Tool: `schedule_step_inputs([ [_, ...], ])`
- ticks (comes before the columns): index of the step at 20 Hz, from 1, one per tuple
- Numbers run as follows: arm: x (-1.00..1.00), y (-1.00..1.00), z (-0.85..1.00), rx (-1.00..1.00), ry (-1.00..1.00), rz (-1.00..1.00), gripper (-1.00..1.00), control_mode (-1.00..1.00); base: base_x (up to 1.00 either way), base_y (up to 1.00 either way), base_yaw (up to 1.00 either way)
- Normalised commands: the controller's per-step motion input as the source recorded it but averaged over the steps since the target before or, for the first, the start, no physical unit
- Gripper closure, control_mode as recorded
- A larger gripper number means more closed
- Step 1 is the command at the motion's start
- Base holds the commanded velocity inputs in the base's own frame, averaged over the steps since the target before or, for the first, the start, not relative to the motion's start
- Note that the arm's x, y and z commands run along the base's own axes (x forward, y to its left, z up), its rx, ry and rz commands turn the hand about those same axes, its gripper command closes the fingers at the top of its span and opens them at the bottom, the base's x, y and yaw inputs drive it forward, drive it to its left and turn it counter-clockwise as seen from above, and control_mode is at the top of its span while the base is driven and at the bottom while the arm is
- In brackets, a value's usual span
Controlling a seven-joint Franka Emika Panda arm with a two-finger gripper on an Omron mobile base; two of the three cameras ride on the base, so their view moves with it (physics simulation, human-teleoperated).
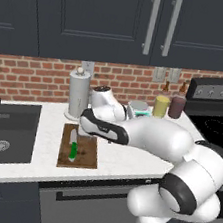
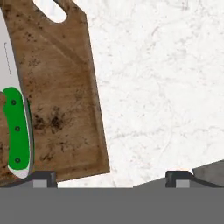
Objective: Pick up the knife from the drawer and place it on the cutting board. Then place the meat from the plate to the cutting board.
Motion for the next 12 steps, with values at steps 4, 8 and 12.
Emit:
schedule_step_inputs([
  [4,-0.32,-1.0,0.81,0.07,-0.01,-0.04,-1.0,-1.0,0.0,0.0,0.0],
  [8,-0.33,-1.0,0.41,0.01,0.13,-0.2,-1.0,-1.0,0.0,0.0,0.0],
  [12,-0.23,-1.0,0.21,0.0,0.27,-0.21,-1.0,-1.0,0.0,0.0,0.0],
])
